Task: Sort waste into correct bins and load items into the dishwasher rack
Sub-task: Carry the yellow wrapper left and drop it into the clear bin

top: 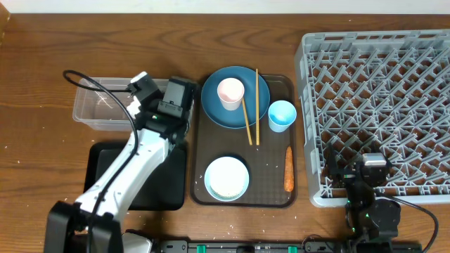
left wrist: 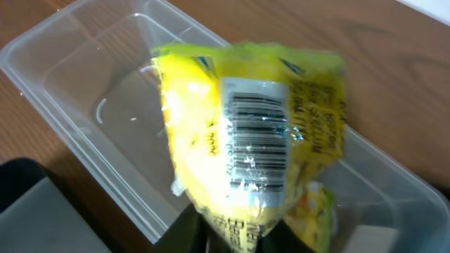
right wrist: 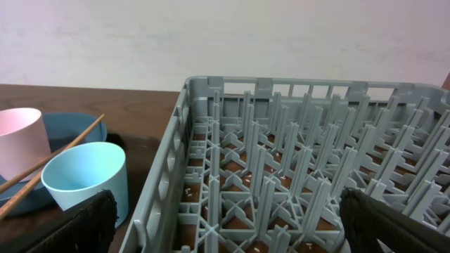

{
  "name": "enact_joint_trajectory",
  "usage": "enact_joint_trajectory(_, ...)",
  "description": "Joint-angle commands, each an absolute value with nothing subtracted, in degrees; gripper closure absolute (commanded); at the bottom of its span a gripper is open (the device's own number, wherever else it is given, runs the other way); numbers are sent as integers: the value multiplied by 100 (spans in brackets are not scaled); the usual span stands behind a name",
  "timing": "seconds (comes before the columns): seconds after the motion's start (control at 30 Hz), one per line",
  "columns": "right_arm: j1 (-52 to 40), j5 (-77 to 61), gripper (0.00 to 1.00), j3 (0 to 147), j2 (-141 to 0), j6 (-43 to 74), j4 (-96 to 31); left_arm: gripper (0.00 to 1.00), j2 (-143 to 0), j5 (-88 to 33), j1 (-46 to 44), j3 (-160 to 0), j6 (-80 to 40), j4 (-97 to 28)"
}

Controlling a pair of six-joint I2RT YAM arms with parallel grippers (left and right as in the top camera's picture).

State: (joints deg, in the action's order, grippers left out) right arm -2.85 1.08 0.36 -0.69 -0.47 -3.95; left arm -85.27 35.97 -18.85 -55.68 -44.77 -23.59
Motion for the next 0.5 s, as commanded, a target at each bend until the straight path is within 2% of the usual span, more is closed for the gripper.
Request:
enact_joint_trajectory(0.0, -231, 106, 1, 32, -38, -71, -419, 70, -8604, 3514, -1776, -5535, -4462, -2324)
enact_joint_trajectory(0.13, -231, 106, 1, 32, -38, -71, -416, 52, -8604, 3516, -1774, -5535, -4460, -2322)
enact_joint_trajectory(0.27, -231, 106, 1, 32, -38, -71, -416, 40, -8604, 3516, -1776, -5535, -4458, -2324)
enact_joint_trajectory(0.47, -231, 106, 1, 32, -38, -71, -416, 31, -8604, 3518, -1776, -5535, -4458, -2327)
